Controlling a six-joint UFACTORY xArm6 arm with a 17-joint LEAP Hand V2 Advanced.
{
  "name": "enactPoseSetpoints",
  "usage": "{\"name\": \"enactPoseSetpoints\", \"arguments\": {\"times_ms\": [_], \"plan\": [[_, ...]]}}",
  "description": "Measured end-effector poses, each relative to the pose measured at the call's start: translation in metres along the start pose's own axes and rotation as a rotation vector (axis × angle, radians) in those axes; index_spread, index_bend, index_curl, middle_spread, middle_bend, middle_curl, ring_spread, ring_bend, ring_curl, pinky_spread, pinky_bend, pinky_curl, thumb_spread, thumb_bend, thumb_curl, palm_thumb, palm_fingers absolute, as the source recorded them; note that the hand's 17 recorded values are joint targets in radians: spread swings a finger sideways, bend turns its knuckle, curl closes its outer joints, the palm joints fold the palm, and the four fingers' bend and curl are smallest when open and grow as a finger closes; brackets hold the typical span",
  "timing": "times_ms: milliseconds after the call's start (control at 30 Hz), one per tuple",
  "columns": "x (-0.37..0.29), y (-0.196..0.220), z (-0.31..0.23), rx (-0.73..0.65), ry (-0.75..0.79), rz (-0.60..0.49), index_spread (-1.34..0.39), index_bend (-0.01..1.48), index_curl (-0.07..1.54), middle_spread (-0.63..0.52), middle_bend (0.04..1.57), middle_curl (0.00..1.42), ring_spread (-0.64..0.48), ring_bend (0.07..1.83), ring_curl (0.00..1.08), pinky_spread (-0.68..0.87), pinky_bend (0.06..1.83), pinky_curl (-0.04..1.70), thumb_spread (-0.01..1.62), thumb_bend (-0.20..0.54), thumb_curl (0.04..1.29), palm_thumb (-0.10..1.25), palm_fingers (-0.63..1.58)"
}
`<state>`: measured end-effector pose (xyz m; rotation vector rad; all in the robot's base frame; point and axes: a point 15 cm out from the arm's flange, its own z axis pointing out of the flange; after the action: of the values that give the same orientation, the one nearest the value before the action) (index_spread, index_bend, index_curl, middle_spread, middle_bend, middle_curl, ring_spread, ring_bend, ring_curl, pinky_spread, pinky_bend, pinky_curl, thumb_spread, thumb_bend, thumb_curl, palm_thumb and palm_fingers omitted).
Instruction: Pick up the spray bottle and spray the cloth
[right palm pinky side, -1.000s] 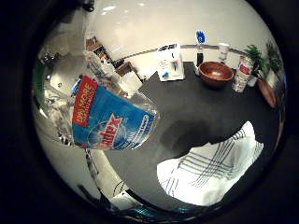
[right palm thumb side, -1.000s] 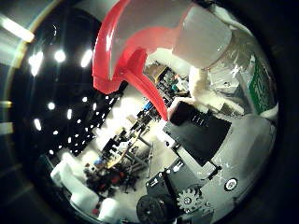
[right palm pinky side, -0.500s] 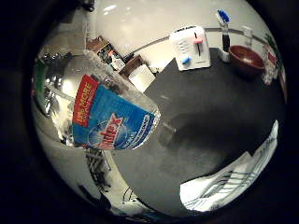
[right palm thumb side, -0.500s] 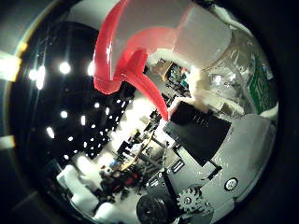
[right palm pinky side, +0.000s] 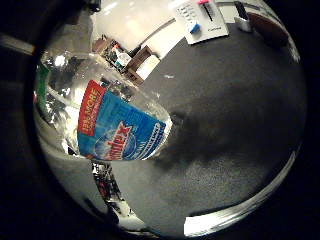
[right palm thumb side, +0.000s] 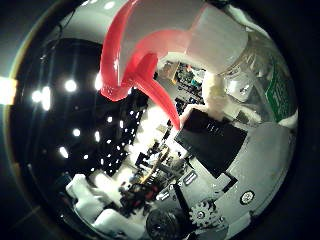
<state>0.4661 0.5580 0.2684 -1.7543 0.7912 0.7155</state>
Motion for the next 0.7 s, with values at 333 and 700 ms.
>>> {"name": "enactPoseSetpoints", "arguments": {"times_ms": [333,700], "plan": [[-0.012,-0.008,0.002,0.003,0.000,-0.045,-0.51,0.61,0.61,-0.30,0.94,0.57,-0.34,1.23,0.45,-0.49,1.09,0.48,0.64,-0.047,0.80,0.72,0.83],[-0.010,0.001,0.003,-0.070,0.027,-0.104,-0.55,0.50,0.48,-0.20,0.49,0.39,0.02,0.79,0.23,0.42,1.12,0.42,1.01,-0.032,0.50,0.41,0.25]]}}
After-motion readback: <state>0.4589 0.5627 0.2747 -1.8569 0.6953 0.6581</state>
